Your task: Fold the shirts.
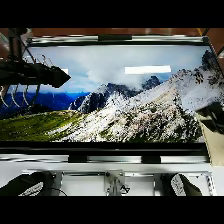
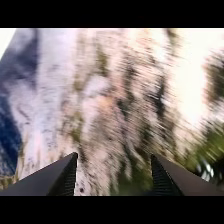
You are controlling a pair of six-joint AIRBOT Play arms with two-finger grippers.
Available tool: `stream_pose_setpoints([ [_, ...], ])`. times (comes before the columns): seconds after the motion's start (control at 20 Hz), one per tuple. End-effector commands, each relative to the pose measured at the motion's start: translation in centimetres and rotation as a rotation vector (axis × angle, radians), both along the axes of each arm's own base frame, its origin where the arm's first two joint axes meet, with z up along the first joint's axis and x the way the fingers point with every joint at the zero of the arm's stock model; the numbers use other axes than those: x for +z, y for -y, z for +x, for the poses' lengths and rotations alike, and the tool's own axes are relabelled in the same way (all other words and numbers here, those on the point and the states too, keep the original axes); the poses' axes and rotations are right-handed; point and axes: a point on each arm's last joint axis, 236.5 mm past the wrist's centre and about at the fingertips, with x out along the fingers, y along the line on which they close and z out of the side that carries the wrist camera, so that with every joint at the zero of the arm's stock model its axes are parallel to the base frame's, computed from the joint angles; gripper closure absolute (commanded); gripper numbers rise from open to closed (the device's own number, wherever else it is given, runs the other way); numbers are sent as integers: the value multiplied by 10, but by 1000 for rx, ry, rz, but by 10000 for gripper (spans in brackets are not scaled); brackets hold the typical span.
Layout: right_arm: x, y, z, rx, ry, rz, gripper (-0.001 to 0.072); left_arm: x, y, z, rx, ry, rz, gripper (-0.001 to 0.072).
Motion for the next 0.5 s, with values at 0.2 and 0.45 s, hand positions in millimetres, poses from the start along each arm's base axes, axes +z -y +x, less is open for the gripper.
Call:
stream_pose_setpoints([
  [0.2, -14, -191, 84, 621, 184, -408, 37, -128, -61, 5, 132, -372, 368, 299],
  [0.45, -6, -189, 95, 589, 178, -471, 32, -151, -60, 4, 144, -413, 408, 298],
])
